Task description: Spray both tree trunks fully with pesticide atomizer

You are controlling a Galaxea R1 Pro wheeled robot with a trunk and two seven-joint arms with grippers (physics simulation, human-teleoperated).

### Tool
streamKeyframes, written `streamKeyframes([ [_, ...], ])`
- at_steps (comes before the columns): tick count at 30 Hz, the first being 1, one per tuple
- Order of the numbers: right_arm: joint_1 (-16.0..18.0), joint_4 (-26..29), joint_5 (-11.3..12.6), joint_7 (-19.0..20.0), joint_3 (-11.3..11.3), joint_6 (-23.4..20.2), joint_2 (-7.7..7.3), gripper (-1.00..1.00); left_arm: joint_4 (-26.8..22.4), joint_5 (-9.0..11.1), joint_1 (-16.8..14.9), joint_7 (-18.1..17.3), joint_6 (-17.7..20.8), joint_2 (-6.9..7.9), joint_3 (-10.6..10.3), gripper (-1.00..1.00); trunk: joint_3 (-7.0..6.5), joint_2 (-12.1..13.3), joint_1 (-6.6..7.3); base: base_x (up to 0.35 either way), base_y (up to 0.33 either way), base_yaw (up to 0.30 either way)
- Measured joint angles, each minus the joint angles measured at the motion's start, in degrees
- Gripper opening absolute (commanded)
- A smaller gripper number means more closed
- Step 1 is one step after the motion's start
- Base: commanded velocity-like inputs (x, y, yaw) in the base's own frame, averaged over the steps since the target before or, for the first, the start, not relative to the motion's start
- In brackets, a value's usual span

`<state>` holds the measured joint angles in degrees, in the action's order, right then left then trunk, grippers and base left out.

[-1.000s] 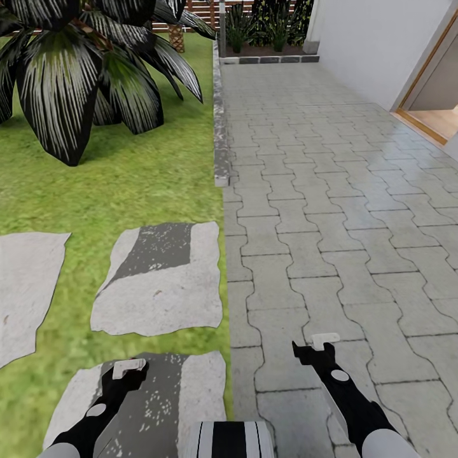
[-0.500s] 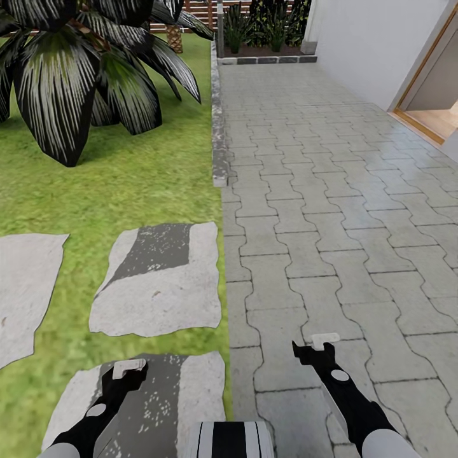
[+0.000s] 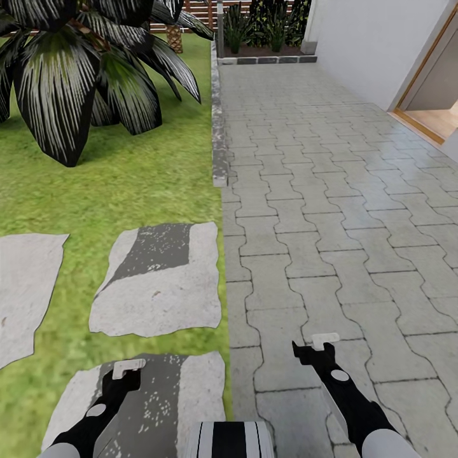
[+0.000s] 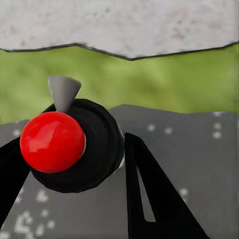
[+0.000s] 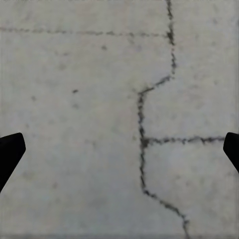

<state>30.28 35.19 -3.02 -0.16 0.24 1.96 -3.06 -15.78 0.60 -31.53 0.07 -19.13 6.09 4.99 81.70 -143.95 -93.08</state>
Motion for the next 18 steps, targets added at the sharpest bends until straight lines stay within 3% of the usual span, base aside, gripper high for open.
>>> streamKeyframes([
  [18, 0.02, -0.02, 0.0, 0.0, 0.0, 0.0, 0.0, 1.0, -0.18, -0.01, 0.0, -0.01, -0.03, 0.0, -0.01, -1.0, -0.44, 0.02, 0.05, 0.0, 0.0, 0.0],
])
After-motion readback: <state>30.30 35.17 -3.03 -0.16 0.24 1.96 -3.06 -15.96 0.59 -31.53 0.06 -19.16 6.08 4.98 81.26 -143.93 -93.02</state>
